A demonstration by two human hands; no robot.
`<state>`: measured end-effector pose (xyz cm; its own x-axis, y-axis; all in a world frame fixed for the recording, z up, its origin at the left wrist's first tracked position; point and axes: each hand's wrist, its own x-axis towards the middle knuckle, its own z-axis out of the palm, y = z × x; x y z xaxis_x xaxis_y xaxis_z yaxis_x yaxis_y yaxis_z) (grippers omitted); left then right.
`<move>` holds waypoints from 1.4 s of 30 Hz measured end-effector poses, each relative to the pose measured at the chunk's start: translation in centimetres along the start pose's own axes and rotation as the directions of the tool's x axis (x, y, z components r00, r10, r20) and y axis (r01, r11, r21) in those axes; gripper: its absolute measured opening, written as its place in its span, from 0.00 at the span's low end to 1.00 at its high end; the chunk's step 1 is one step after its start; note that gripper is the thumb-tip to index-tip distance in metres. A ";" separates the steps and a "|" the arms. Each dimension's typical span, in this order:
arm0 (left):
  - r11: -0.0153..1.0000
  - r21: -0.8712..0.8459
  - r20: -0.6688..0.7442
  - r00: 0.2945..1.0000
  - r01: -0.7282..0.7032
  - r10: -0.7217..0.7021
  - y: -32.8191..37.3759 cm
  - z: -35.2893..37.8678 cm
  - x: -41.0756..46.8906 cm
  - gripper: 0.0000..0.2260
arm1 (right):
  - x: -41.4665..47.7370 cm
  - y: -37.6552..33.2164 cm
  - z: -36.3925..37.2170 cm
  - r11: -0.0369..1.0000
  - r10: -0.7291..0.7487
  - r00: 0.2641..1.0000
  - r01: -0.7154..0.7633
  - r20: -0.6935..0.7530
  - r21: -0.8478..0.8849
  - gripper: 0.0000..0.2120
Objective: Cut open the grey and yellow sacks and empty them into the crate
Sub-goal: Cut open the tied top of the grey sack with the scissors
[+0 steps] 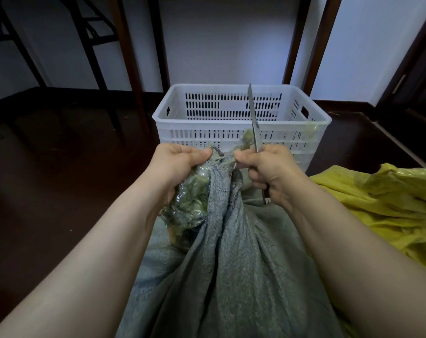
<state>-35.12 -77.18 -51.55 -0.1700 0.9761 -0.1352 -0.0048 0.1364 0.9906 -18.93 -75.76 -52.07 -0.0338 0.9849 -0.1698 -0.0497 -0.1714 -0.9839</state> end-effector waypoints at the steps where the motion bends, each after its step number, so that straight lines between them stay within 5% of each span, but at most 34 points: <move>1: 1.000 0.020 -0.005 1.000 -0.001 0.001 0.0 0.0 0.2 0.06 | 0.1 0.0 0.0 1.000 -0.001 1.000 0.001 0.019 -0.009 0.08; 7: 0.980 0.195 -0.278 0.960 0.041 0.015 -2.0 -5.0 1.4 0.08 | 0.9 -1.9 -5.7 0.991 -0.056 0.985 0.075 -0.163 0.113 0.09; 9: 0.984 0.163 -0.254 0.967 0.067 -0.024 -2.1 -5.7 1.2 0.08 | 0.6 -2.1 -6.4 0.996 -0.091 0.984 0.093 -0.155 0.007 0.08; 13: 0.987 0.009 -0.016 0.987 0.163 -0.163 -0.6 -2.5 1.3 0.15 | -0.6 -1.8 -1.9 0.985 -0.013 0.995 0.029 0.095 -0.171 0.08; 17: 0.976 0.200 0.117 0.987 0.082 -0.107 -0.2 -1.4 0.4 0.22 | -1.5 -1.7 0.0 0.975 0.047 0.989 -0.015 0.140 -0.223 0.16; 21: 0.979 0.201 0.047 0.998 0.034 -0.045 -0.9 -1.1 0.5 0.23 | -2.1 -3.3 -0.2 0.988 0.091 0.975 -0.063 0.203 -0.138 0.14; 23: 0.976 0.215 -0.010 1.000 0.028 -0.027 -1.4 -0.8 0.9 0.31 | -2.7 -4.4 -0.2 0.970 0.135 0.951 -0.069 0.280 -0.233 0.10; 26: 0.966 0.256 -0.050 0.998 -0.026 0.040 -1.8 -0.4 1.3 0.27 | -4.0 -5.1 0.1 0.907 0.230 0.902 -0.062 0.365 -0.418 0.11; 33: 0.958 0.281 -0.085 0.992 -0.065 0.092 -2.2 -0.1 1.8 0.25 | -4.8 -5.1 0.2 0.725 0.305 0.904 -0.017 0.298 -0.689 0.10; 42: 0.924 0.367 -0.120 0.980 -0.107 0.161 -2.3 0.3 1.8 0.36 | -5.0 -5.2 0.4 0.630 0.283 0.923 0.027 0.261 -0.776 0.11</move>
<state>-35.09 -75.71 -54.10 -0.2860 0.9578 0.0291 0.3751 0.0840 0.9232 -18.91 -79.80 -46.08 -0.3061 0.8540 -0.4207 0.7424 -0.0625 -0.6670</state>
